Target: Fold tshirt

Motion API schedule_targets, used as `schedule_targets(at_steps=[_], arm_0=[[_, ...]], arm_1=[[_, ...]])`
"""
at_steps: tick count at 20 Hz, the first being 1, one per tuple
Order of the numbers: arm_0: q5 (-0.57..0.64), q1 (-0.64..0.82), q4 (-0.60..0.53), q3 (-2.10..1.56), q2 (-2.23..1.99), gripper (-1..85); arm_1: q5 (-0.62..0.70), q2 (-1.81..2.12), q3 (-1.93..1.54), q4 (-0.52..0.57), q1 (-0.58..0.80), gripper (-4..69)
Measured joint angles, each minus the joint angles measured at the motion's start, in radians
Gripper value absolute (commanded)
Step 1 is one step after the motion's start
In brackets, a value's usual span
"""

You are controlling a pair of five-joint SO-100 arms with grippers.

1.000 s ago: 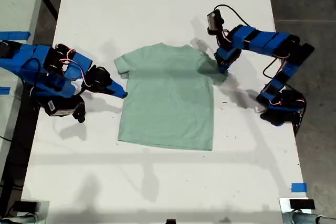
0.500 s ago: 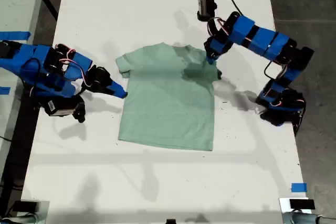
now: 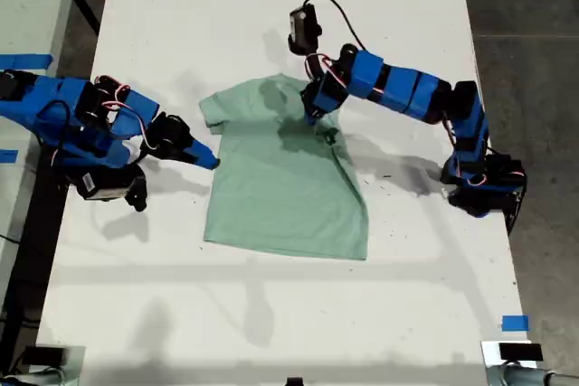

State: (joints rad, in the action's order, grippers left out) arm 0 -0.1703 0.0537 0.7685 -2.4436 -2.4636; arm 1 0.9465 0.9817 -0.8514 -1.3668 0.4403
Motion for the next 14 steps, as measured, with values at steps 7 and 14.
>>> schedule_targets(at_steps=[7, 14], arm_0=[[0.000, 0.006, -0.002, -0.014, 0.002, 0.0], [0.018, 0.106, 0.058, 0.000, 0.058, 15.6]], arm_1=[[0.014, -0.041, 0.005, 0.087, -0.018, 26.8], [0.014, 0.256, -0.143, -0.081, -0.023, 26.7]])
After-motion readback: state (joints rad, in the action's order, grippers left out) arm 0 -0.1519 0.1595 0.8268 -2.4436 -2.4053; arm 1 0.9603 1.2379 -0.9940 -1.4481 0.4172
